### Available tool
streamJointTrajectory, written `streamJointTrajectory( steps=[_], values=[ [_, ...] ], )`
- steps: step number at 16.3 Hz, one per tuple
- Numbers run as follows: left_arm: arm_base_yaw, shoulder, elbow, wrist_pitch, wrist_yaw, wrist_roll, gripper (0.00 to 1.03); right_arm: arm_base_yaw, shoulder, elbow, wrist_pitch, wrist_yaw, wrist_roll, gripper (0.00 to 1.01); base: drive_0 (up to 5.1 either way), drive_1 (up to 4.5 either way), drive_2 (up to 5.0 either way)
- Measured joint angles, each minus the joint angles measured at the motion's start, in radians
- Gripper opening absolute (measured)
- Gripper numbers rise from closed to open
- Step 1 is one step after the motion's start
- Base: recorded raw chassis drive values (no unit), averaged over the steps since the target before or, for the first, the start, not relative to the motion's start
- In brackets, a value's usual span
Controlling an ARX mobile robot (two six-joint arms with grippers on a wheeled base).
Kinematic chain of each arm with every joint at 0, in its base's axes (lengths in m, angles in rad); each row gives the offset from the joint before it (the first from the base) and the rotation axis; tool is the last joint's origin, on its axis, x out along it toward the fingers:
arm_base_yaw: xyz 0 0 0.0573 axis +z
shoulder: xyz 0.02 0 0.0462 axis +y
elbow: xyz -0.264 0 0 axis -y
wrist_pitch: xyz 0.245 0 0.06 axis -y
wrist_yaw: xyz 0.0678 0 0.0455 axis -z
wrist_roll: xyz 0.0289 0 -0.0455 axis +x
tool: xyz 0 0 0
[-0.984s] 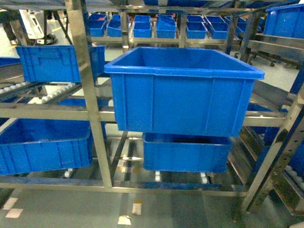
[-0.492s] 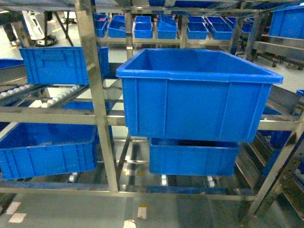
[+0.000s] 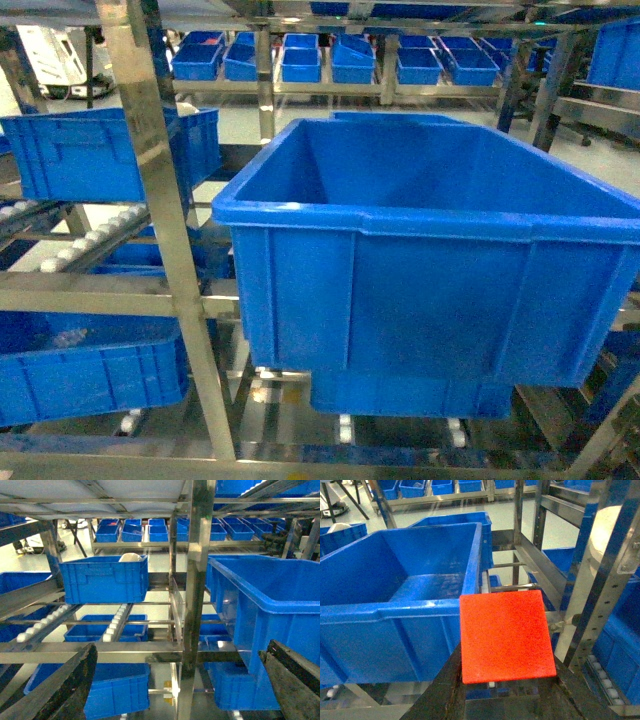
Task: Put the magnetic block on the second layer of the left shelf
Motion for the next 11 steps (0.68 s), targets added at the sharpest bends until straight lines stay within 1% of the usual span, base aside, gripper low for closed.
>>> streamJointTrajectory(
  steps=[11],
  values=[
    [0.0, 0.0, 0.0, -0.007, 0.0, 0.0, 0.98, 0.0, 0.007, 0.0, -0.002, 0.001, 0.0, 0.33, -4.9, 2.6, 2.6]
  ],
)
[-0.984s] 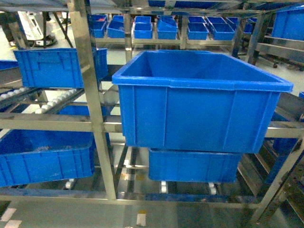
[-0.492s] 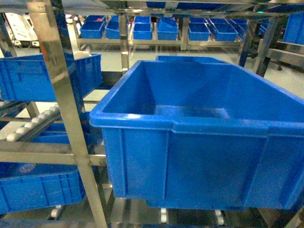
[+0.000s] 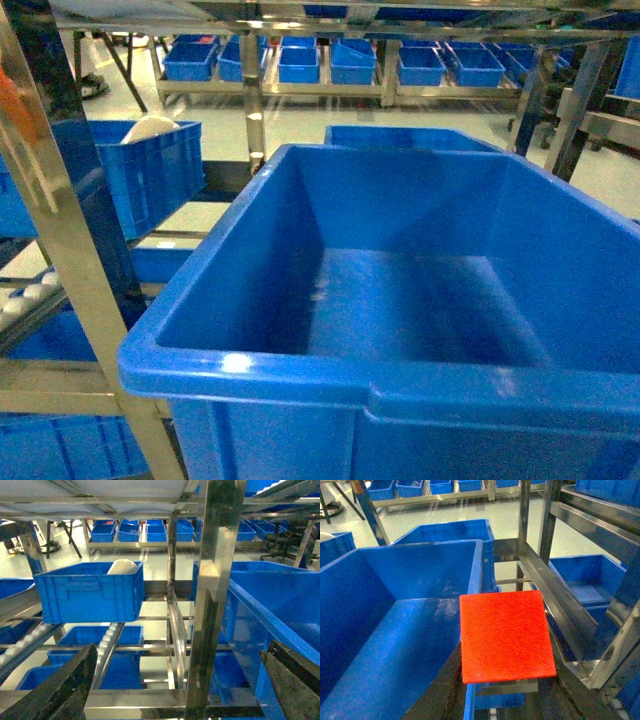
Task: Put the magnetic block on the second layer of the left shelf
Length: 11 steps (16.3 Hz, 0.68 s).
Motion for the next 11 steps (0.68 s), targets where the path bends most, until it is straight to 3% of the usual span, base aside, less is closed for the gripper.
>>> streamJointTrajectory(
  steps=[4, 6, 9, 11],
  values=[
    [0.0, 0.0, 0.0, 0.005, 0.0, 0.0, 0.98, 0.009, 0.002, 0.003, -0.011, -0.007, 0.004, 0.33, -4.9, 2.6, 2.6],
    [0.0, 0.0, 0.0, 0.005, 0.0, 0.0, 0.98, 0.106, 0.116, 0.05, 0.062, -0.008, 0.065, 0.33, -4.9, 2.6, 2.6],
    [0.0, 0.0, 0.0, 0.005, 0.0, 0.0, 0.98, 0.278, 0.402, 0.133, 0.254, 0.068, 0.124, 0.33, 0.0, 0.0, 0.0],
    [0.0, 0.0, 0.0, 0.005, 0.0, 0.0, 0.98, 0.362, 0.598, 0.24, 0.246, 0.088, 0.166, 0.33, 0.0, 0.0, 0.0]
  ],
)
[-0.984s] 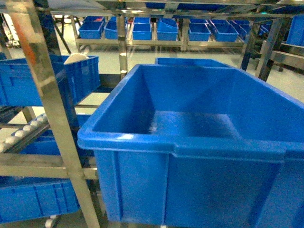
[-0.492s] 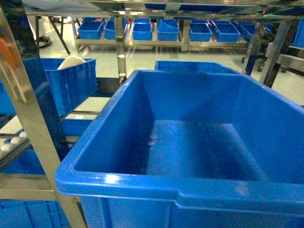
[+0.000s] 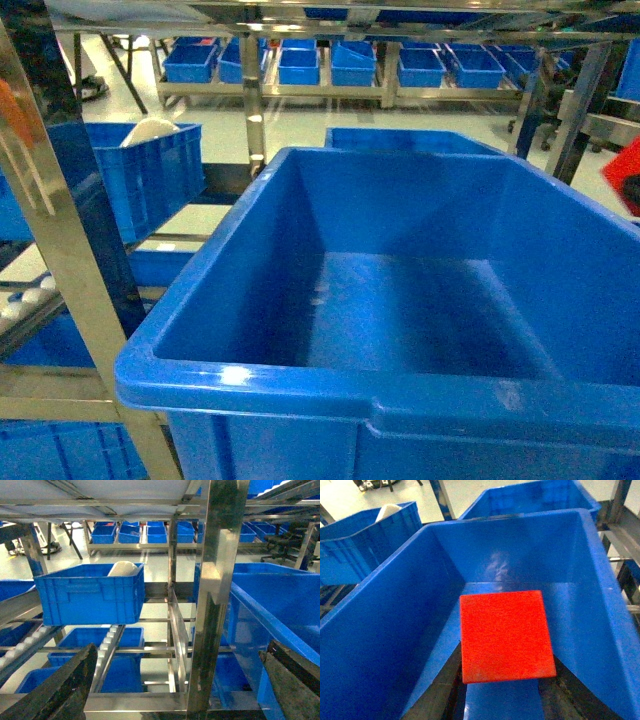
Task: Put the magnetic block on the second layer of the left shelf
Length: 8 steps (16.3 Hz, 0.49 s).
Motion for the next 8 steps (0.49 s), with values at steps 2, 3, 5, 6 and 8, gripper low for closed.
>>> streamJointTrajectory(
  steps=[2, 3, 5, 6, 8],
  values=[
    [0.0, 0.0, 0.0, 0.0, 0.0, 0.0, 0.98, 0.06, 0.185, 0.129, 0.001, 0.04, 0.032, 0.33, 0.0, 0.0, 0.0],
    [0.0, 0.0, 0.0, 0.0, 0.0, 0.0, 0.98, 0.079, 0.272, 0.198, -0.023, 0.067, 0.038, 0.33, 0.0, 0.0, 0.0],
    [0.0, 0.0, 0.0, 0.0, 0.0, 0.0, 0.98, 0.11, 0.378, 0.288, -0.087, 0.084, 0.039, 0.33, 0.0, 0.0, 0.0],
    [0.0, 0.0, 0.0, 0.0, 0.0, 0.0, 0.98, 0.135, 0.406, 0.299, -0.064, 0.135, 0.015, 0.4, 0.0, 0.0, 0.0],
    [0.0, 0.0, 0.0, 0.0, 0.0, 0.0, 0.98, 0.18, 0.375, 0.243, 0.086, 0.298, -0.131, 0.61, 0.0, 0.0, 0.0]
  ],
)
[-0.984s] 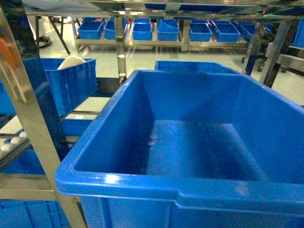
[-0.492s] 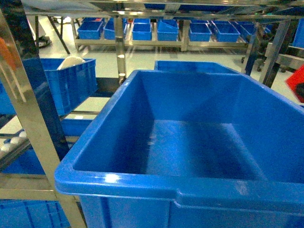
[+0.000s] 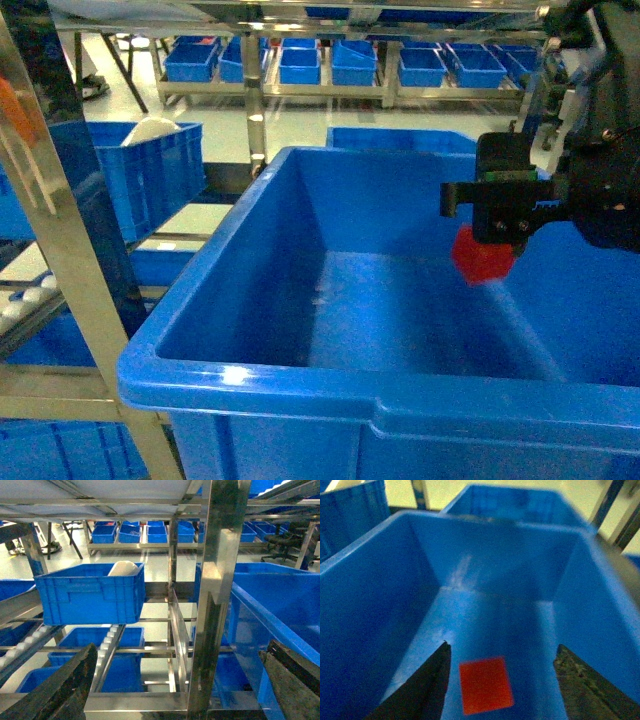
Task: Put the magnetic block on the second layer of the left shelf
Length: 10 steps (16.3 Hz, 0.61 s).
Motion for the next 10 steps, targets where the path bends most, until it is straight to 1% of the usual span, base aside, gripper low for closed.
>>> streamJointTrajectory(
  steps=[1, 2, 3, 4, 5, 6, 7, 8, 9, 10],
  values=[
    [0.0, 0.0, 0.0, 0.0, 0.0, 0.0, 0.98, 0.019, -0.04, -0.045, 0.076, 0.064, -0.079, 0.7, 0.0, 0.0, 0.0],
    [0.0, 0.0, 0.0, 0.0, 0.0, 0.0, 0.98, 0.043, -0.111, -0.117, 0.189, 0.122, -0.179, 0.83, 0.0, 0.0, 0.0],
    [0.0, 0.0, 0.0, 0.0, 0.0, 0.0, 0.98, 0.055, -0.186, -0.187, 0.274, 0.141, -0.234, 0.94, 0.0, 0.0, 0.0],
    [0.0, 0.0, 0.0, 0.0, 0.0, 0.0, 0.98, 0.067, -0.301, -0.3, 0.363, 0.184, -0.278, 0.99, 0.0, 0.0, 0.0],
    [0.0, 0.0, 0.0, 0.0, 0.0, 0.0, 0.98, 0.069, -0.447, -0.425, 0.335, 0.238, -0.294, 0.98, 0.0, 0.0, 0.0],
    [0.0, 0.0, 0.0, 0.0, 0.0, 0.0, 0.98, 0.064, -0.564, -0.503, 0.249, 0.263, -0.291, 0.98, 0.0, 0.0, 0.0],
    [0.0, 0.0, 0.0, 0.0, 0.0, 0.0, 0.98, 0.042, -0.71, -0.574, 0.124, 0.268, -0.275, 0.98, 0.0, 0.0, 0.0],
    [0.0, 0.0, 0.0, 0.0, 0.0, 0.0, 0.98, -0.022, -0.949, -0.632, -0.089, 0.257, -0.249, 0.98, 0.0, 0.0, 0.0],
    [0.0, 0.0, 0.0, 0.0, 0.0, 0.0, 0.98, -0.084, -1.126, -0.635, -0.237, 0.224, -0.233, 0.98, 0.0, 0.0, 0.0],
    [0.0, 0.0, 0.0, 0.0, 0.0, 0.0, 0.98, -0.159, -1.291, -0.626, -0.35, 0.162, -0.227, 0.98, 0.0, 0.0, 0.0]
  ],
)
